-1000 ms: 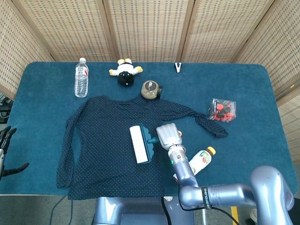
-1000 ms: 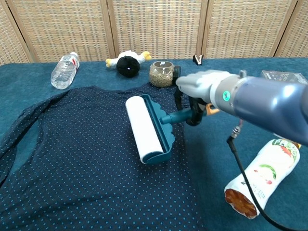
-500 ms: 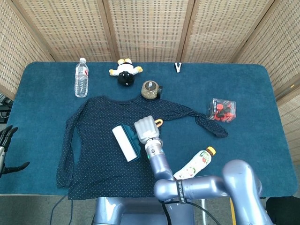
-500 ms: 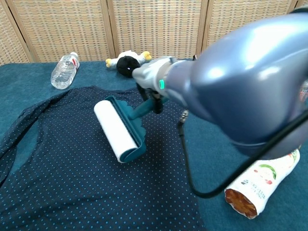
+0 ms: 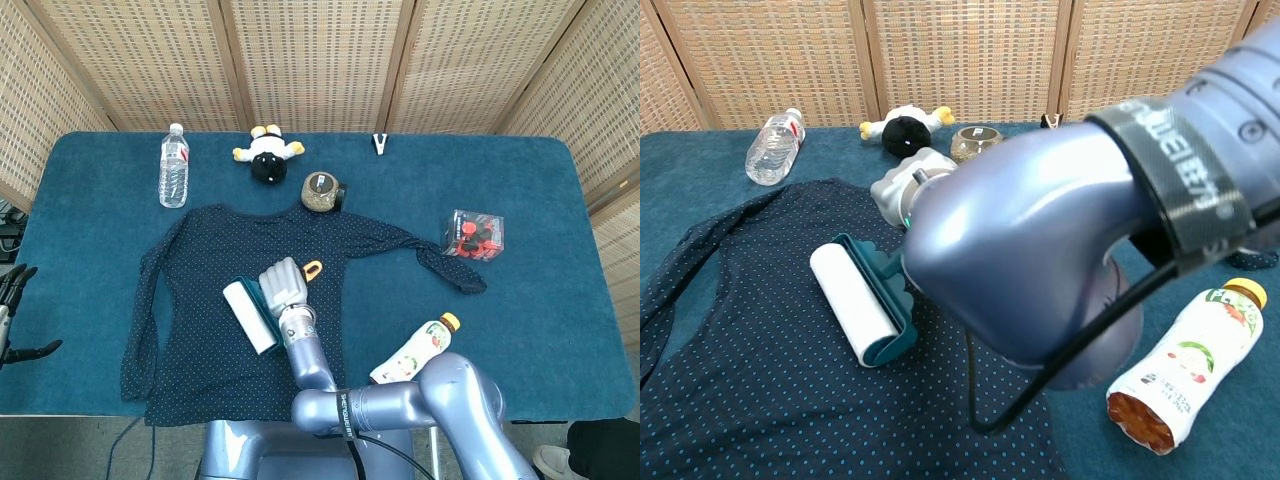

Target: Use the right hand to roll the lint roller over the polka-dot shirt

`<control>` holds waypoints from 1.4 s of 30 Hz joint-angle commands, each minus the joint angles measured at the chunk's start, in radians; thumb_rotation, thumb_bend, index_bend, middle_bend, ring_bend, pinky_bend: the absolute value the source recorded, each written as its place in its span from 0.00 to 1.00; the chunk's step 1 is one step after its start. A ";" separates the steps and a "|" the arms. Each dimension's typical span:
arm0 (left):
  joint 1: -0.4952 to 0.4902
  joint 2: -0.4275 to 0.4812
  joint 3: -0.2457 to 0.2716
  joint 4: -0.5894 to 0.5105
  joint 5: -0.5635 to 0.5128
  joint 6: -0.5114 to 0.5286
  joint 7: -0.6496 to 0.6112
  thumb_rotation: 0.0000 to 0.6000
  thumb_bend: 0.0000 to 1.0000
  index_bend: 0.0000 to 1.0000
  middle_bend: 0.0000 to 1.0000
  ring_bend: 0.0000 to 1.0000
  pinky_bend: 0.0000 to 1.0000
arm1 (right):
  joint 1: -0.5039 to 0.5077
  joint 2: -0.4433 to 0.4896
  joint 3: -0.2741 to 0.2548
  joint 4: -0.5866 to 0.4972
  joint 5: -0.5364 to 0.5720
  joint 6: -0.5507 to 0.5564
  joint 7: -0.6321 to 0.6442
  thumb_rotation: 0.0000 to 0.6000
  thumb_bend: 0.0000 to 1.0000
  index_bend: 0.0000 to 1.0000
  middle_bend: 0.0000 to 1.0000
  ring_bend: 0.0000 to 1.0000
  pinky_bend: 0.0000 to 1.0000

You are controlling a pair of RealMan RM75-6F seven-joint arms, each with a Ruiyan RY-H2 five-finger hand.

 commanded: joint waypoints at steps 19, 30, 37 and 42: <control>-0.003 -0.012 -0.002 -0.010 -0.016 0.006 0.048 1.00 0.00 0.00 0.00 0.00 0.00 | -0.146 0.114 -0.163 0.126 -0.120 -0.003 -0.074 1.00 0.93 0.75 1.00 1.00 1.00; -0.005 -0.013 -0.003 -0.008 -0.023 0.003 0.047 1.00 0.00 0.00 0.00 0.00 0.00 | -0.134 0.083 -0.116 0.080 -0.127 0.007 -0.114 1.00 0.93 0.75 1.00 1.00 1.00; -0.007 -0.014 -0.002 -0.004 -0.023 -0.001 0.044 1.00 0.00 0.00 0.00 0.00 0.00 | -0.091 0.006 -0.076 0.062 -0.140 0.021 -0.142 1.00 0.93 0.75 1.00 1.00 1.00; -0.008 -0.014 -0.003 0.000 -0.027 -0.006 0.040 1.00 0.00 0.00 0.00 0.00 0.00 | -0.061 -0.039 -0.053 0.057 -0.148 0.028 -0.165 1.00 0.93 0.75 1.00 1.00 1.00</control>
